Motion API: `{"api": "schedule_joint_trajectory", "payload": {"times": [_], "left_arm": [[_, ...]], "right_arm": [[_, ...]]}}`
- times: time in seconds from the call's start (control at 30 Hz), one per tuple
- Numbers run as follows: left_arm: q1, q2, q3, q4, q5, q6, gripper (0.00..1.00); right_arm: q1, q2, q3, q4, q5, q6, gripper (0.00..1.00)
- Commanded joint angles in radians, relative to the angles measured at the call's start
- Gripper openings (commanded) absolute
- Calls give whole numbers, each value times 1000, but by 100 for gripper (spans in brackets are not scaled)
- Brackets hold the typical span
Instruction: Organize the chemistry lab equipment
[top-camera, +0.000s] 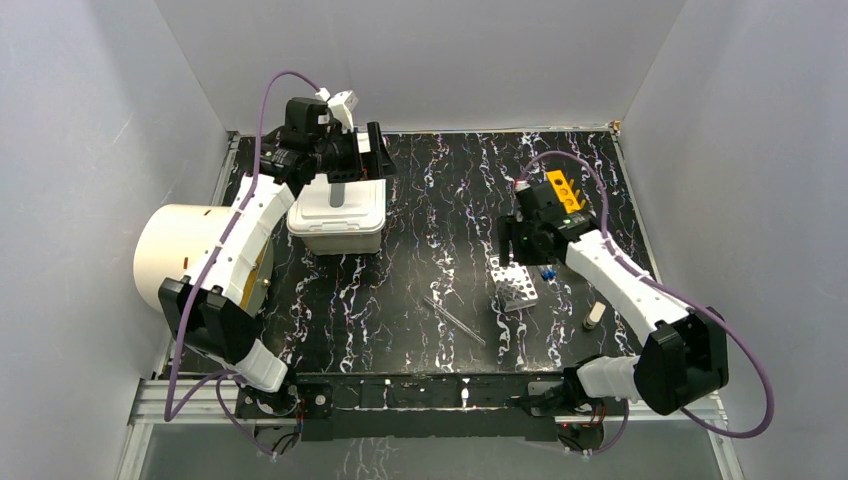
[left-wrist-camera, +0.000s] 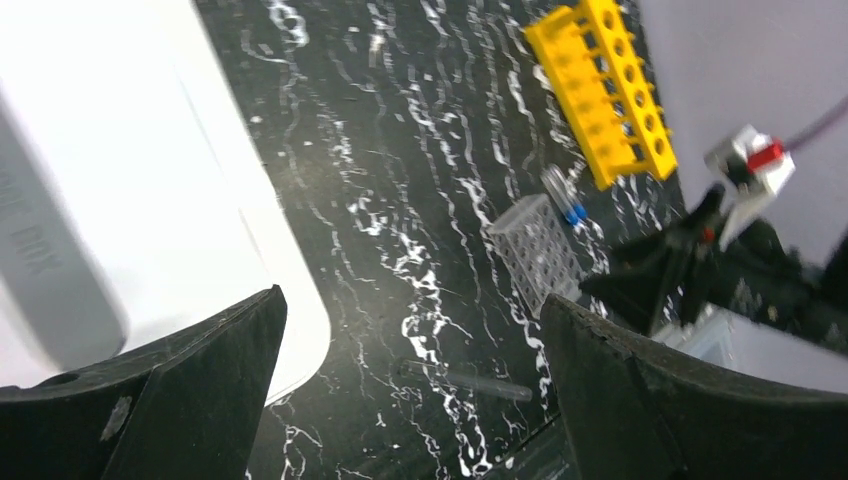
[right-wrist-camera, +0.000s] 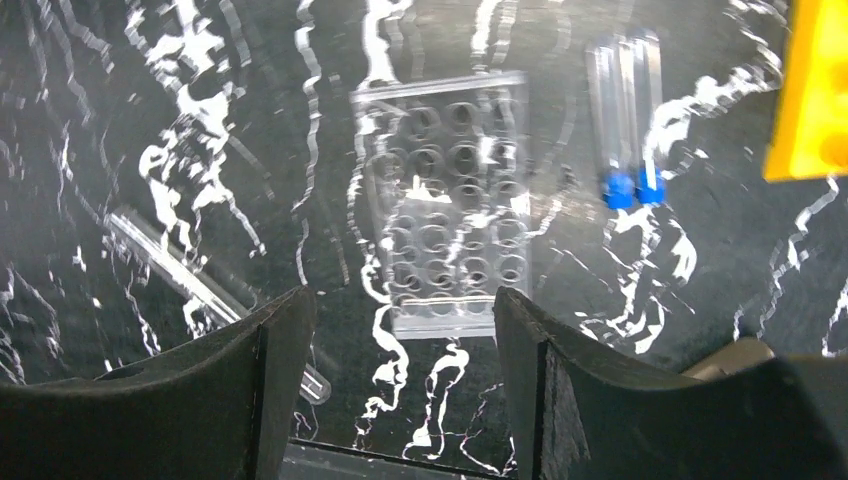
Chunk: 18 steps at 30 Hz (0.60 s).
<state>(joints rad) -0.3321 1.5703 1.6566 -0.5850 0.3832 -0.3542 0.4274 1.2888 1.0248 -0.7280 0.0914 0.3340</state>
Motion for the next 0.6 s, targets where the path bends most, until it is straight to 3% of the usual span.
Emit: {"api": "schedule_joint_trajectory", "payload": {"times": [0.0,0.23,0.3,0.57], "left_arm": [[1,-11,70,-67,-213,-38,98],[24,-20,119,-140,-484,-89,98],[54,-21,127,-147,-485,-102,98],[64,-27,101,-129,-427,-113,98]], "right_arm": [[208,40,70,54,4,-84,75],[424,127,57,120,-39,-105,76],[532,206,62,121,2,-114,75],[615,363,116,102,46,-112,69]]}}
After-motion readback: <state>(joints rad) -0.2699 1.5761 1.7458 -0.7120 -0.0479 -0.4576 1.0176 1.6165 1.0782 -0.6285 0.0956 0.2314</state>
